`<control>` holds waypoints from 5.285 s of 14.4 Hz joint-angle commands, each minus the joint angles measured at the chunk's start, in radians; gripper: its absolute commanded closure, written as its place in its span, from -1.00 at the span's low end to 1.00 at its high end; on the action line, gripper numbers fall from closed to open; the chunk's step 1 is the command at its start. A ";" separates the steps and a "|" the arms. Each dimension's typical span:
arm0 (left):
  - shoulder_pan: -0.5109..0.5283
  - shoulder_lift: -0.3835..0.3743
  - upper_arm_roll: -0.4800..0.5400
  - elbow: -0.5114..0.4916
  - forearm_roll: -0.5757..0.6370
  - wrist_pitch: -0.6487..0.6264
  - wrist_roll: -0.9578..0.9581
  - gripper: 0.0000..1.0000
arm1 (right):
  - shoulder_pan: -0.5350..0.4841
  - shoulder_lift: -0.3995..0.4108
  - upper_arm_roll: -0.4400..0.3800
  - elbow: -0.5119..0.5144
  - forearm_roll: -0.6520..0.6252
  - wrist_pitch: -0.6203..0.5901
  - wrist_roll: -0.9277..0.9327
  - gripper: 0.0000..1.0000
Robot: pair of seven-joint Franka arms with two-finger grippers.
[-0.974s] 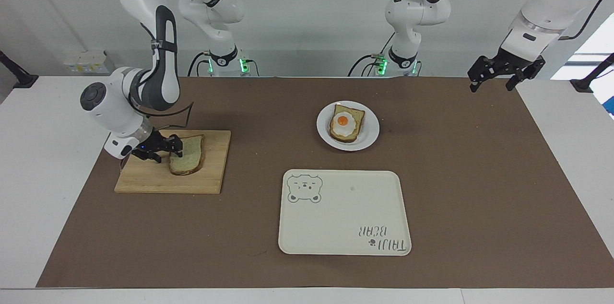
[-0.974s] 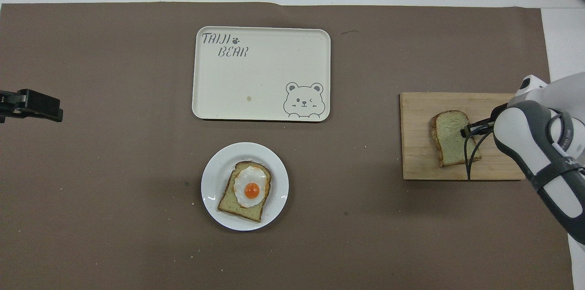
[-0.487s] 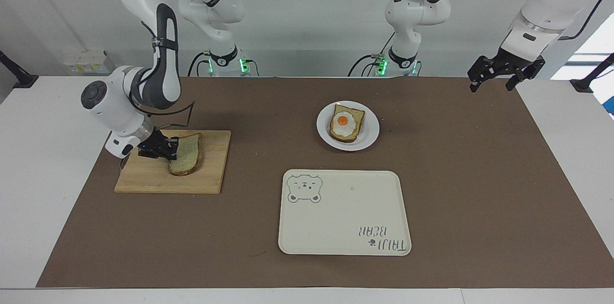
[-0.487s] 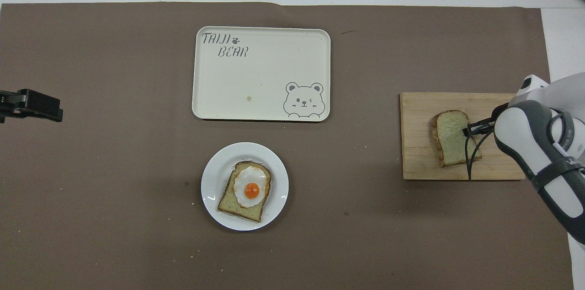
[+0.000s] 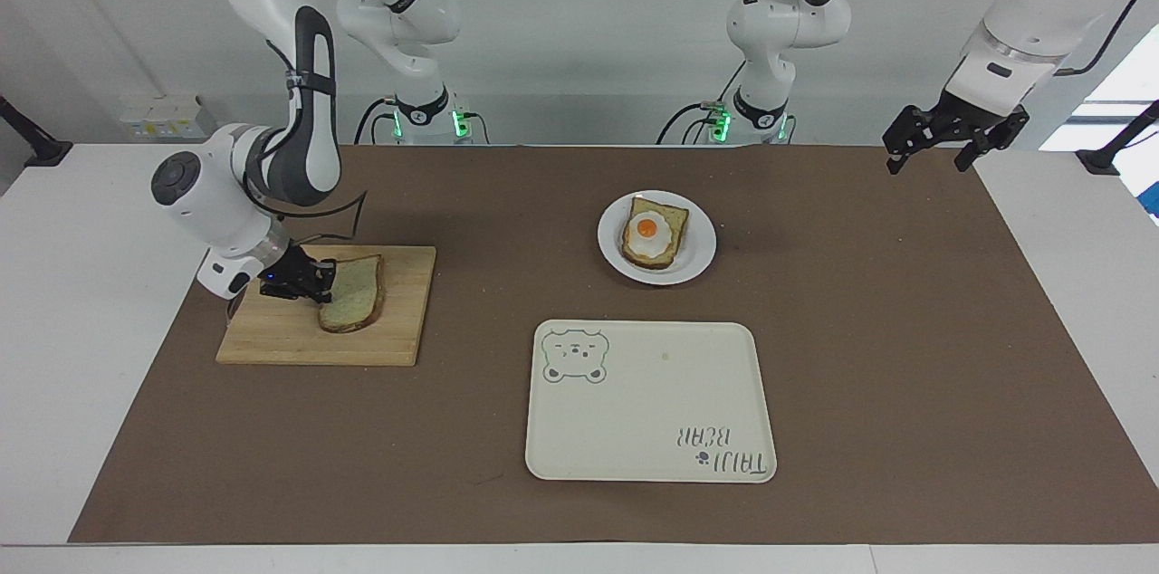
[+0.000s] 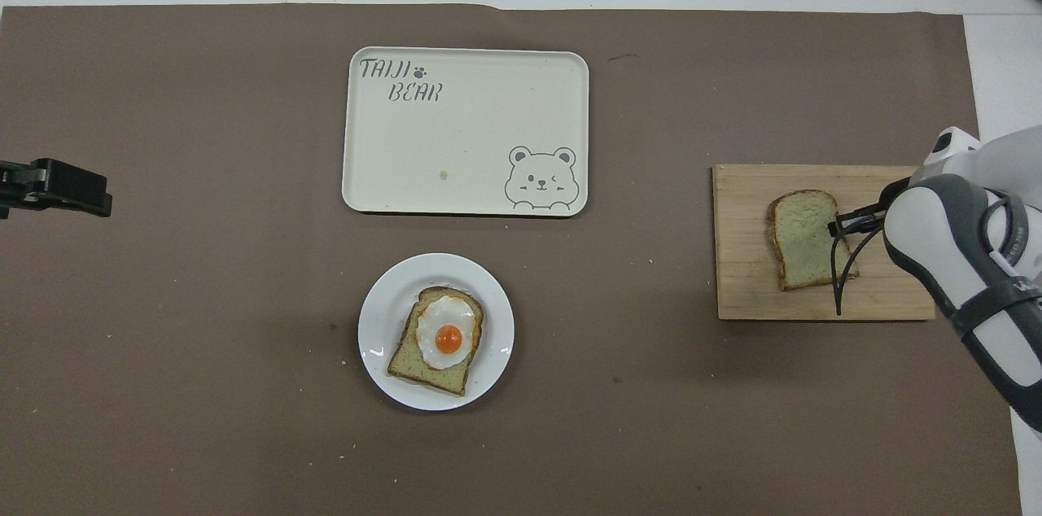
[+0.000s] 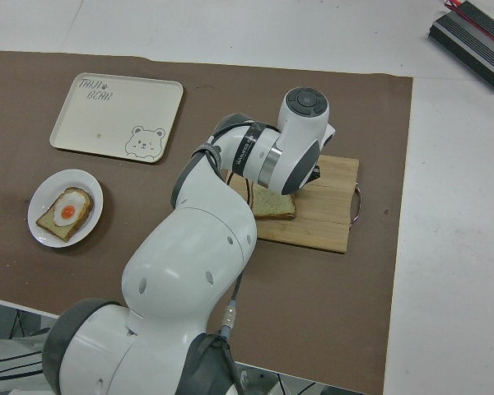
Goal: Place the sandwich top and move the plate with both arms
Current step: 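Lower the right gripper and close it on the bread slice edge, then lift the bread slice with the right gripper toward the plate, then lay the bread slice on the egg toast and open the right gripper, then withdraw the right gripper while the left gripper moves toward the plate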
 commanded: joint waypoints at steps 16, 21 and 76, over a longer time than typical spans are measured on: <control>0.007 0.003 -0.001 0.010 -0.001 -0.014 0.009 -1.00 | 0.039 -0.076 0.068 0.176 0.022 -0.292 0.082 1.00; 0.007 0.004 -0.001 0.010 -0.001 -0.014 0.009 -1.00 | 0.042 -0.101 0.182 0.176 0.051 -0.322 0.295 1.00; 0.007 0.004 -0.001 0.010 -0.001 -0.014 0.009 -1.00 | 0.397 -0.104 0.216 0.113 -0.082 -0.033 0.851 -1.00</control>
